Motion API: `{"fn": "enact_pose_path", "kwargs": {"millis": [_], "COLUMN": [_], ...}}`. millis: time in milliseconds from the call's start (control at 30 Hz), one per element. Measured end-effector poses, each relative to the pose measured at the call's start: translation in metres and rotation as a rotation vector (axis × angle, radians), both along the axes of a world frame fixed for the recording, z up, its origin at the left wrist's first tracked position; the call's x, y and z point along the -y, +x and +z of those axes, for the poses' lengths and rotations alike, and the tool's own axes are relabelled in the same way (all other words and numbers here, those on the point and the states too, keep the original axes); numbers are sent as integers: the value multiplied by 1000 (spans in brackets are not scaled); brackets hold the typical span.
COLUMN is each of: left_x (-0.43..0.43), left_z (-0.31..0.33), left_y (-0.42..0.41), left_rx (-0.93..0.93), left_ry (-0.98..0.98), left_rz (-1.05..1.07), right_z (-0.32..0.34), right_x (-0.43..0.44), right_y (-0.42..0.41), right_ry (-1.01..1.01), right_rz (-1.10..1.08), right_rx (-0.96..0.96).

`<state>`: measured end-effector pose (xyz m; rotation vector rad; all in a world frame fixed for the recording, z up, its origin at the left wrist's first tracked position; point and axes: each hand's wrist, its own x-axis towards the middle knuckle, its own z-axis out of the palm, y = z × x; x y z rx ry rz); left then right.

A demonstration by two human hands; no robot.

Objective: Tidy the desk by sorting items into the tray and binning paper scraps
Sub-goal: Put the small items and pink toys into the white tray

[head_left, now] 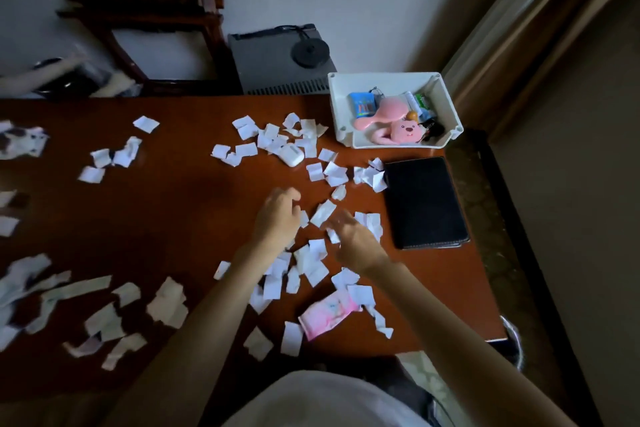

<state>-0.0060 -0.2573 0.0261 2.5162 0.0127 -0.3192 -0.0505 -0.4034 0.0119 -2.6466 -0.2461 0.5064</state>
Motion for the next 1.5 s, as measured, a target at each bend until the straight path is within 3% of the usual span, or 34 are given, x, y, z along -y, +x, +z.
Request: {"fn": "enact_pose_path", "kwargs": {"millis": [167,267,433,667,867,1200,1500], "left_x": [-15,-15,-21,-41,-90,-222,-395], "left_z": [-43,-53,-47,-27,-4,5,-8], "left_y": [-73,-100,-111,-116,-109,-83,-32], "left_rx": [-159,-201,-201,-142,-108,-52,-77], "left_ry": [26,35,14,-16,-2,26,62], "left_rz": [-23,-7,108,328,465,515,524], "right_z": [-28,-40,-45,-31,-1,19,1], "right_x": [-15,-18,-15,-37,-87,-245,-425], "right_y": [-61,-75,-71,-49,-17,23,68], "right_ry": [-183,-335,-415,-198,-195,37,101], "right_rz": [238,291,286,215,444,288,135], "right_rx": [-169,-142,-127,-66,73,10,-45]}}
